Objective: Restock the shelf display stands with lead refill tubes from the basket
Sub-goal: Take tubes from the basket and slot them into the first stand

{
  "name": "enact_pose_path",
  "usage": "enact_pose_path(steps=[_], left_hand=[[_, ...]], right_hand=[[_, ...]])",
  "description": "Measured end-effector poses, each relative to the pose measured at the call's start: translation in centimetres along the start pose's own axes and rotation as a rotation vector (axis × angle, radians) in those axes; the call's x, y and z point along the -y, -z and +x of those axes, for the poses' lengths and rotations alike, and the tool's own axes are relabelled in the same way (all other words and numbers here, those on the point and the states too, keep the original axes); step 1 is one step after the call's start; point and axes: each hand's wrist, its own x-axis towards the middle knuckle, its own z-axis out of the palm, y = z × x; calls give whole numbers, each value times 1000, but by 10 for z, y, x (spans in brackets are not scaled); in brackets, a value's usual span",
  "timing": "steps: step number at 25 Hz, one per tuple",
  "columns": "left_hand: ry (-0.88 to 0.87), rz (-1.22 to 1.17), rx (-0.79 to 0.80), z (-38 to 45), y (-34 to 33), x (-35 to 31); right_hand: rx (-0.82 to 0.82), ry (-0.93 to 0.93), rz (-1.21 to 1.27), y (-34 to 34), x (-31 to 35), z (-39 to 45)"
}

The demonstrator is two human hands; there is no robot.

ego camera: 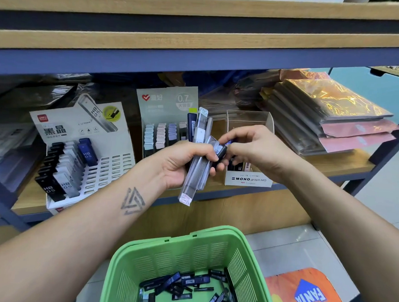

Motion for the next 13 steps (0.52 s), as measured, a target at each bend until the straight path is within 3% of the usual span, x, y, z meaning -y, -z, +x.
enact_pose_path(steps=[4, 13], left_hand=[[-1, -46, -33, 0, 0, -1], [-39, -5, -45, -1, 1, -3]], right_hand=[[78, -40, 33, 3, 0, -3], [56, -41, 126, 3, -3, 1]])
